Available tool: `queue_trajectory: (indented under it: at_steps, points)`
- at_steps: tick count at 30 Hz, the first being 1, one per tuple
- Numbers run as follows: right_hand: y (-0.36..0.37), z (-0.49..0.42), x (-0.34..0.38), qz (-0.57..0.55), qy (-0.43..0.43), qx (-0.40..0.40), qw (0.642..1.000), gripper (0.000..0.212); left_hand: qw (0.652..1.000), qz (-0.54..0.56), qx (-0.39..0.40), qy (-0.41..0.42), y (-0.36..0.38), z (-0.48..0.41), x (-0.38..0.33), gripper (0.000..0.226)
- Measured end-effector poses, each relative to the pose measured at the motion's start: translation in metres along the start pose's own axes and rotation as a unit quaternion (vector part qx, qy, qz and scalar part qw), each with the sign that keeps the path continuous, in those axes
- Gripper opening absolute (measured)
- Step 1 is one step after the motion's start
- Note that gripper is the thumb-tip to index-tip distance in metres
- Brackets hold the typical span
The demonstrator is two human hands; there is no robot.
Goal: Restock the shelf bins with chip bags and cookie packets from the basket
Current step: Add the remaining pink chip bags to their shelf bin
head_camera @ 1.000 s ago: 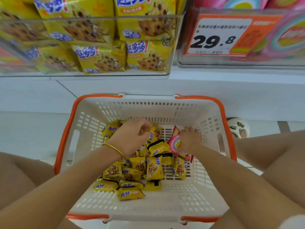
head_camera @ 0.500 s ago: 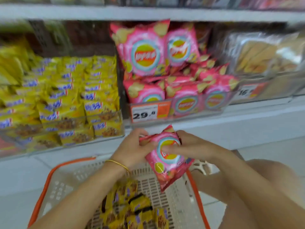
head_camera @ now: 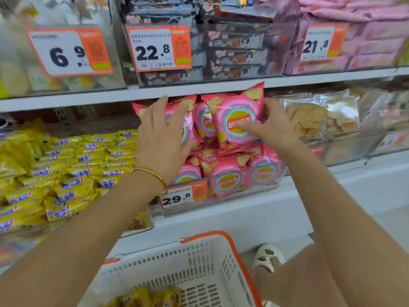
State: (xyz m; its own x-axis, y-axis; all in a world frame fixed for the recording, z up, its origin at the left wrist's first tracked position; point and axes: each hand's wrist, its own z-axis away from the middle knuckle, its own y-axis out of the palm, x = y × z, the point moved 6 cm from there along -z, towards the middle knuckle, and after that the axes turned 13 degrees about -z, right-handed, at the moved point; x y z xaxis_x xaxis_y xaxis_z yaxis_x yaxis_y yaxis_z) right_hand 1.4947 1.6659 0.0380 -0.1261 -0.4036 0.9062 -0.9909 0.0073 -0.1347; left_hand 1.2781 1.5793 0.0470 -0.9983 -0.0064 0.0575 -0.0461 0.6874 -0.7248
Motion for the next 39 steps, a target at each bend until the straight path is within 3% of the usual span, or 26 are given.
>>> queue_trajectory:
  at_steps: [2,7,15,20,23,27,31,39]
  points:
    - [0.011,-0.008,-0.006,0.003,-0.02,0.009,1.0,0.062,0.998,-0.056,0.003,0.021,0.009,-0.002,0.001,0.072]
    - [0.033,-0.022,-0.024,0.024,-0.004,0.047,0.999,0.054,0.989,-0.133,0.014,0.057,0.025,-0.003,0.001,0.077]
    - [0.037,-0.022,-0.028,0.007,0.057,0.141,0.988,0.046,0.982,-0.158,-0.006,0.1,0.032,-0.003,0.005,0.078]
    - [0.041,-0.023,-0.032,-0.007,0.024,0.108,0.994,0.046,0.982,-0.162,-0.007,0.1,0.029,-0.004,0.006,0.076]
    - [0.046,-0.026,-0.035,-0.006,0.037,0.121,0.992,0.058,0.981,-0.164,-0.008,0.101,0.029,-0.003,0.005,0.075]
    - [0.044,-0.034,-0.029,-0.042,0.036,0.071,0.996,0.074,0.983,-0.159,-0.008,0.089,0.029,-0.003,0.007,0.076]
    - [0.045,-0.035,-0.031,-0.084,0.031,0.058,0.994,0.06,0.983,-0.165,-0.018,0.083,0.028,-0.002,0.006,0.075]
    - [0.04,-0.025,-0.035,-0.088,0.031,0.051,0.994,0.058,0.981,-0.173,-0.019,0.089,0.028,-0.001,0.004,0.074]
